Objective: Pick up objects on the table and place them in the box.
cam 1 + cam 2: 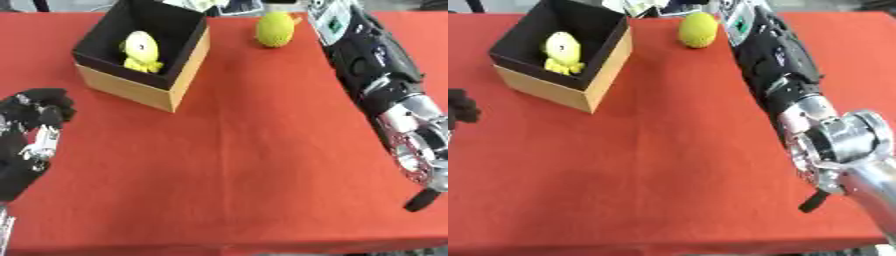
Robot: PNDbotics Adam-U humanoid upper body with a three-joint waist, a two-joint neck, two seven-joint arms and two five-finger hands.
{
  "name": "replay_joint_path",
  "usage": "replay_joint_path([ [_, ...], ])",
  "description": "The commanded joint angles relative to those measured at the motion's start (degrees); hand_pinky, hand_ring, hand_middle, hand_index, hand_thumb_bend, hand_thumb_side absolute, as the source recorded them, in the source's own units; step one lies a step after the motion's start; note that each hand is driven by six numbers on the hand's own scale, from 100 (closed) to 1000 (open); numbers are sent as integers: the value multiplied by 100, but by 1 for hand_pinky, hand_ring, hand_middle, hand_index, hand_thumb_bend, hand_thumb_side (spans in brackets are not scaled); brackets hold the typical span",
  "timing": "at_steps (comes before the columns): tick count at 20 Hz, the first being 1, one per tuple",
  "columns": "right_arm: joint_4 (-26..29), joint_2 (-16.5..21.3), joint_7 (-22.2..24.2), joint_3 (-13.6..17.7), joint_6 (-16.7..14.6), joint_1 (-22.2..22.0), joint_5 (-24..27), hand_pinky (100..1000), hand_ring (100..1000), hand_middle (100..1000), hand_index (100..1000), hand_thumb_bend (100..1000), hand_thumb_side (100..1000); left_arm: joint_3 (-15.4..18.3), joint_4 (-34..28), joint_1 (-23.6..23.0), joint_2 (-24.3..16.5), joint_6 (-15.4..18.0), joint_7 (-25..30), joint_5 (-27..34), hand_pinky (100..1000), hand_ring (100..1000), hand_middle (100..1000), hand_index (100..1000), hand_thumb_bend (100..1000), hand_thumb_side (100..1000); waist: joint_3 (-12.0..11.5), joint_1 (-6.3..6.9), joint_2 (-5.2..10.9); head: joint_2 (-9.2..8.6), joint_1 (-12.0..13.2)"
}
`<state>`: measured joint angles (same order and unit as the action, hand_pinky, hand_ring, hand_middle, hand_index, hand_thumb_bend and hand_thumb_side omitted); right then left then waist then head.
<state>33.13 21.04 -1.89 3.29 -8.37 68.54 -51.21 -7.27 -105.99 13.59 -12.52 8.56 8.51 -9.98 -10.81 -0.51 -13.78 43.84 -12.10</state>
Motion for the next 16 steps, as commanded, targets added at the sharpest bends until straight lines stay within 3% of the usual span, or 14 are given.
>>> replay_joint_path([
  [1, -260, 205, -67, 64, 201, 69, -159, 798, 917, 934, 957, 157, 524, 60, -93, 26, -119, 7, -32, -23, 641, 634, 604, 766, 100, 599, 16, 24, 98, 27, 31],
  [10, -832, 179, -42, 91, 480, -65, -514, 797, 906, 913, 944, 165, 546, 61, -97, 28, -115, 6, -36, -32, 641, 633, 603, 766, 100, 600, 13, 36, 84, 27, 0],
  [16, -981, 68, 80, 58, 499, -137, -608, 795, 894, 875, 913, 158, 543, 54, -101, 40, -106, 9, -27, -30, 642, 633, 603, 766, 100, 600, 5, 48, 72, 27, -22],
])
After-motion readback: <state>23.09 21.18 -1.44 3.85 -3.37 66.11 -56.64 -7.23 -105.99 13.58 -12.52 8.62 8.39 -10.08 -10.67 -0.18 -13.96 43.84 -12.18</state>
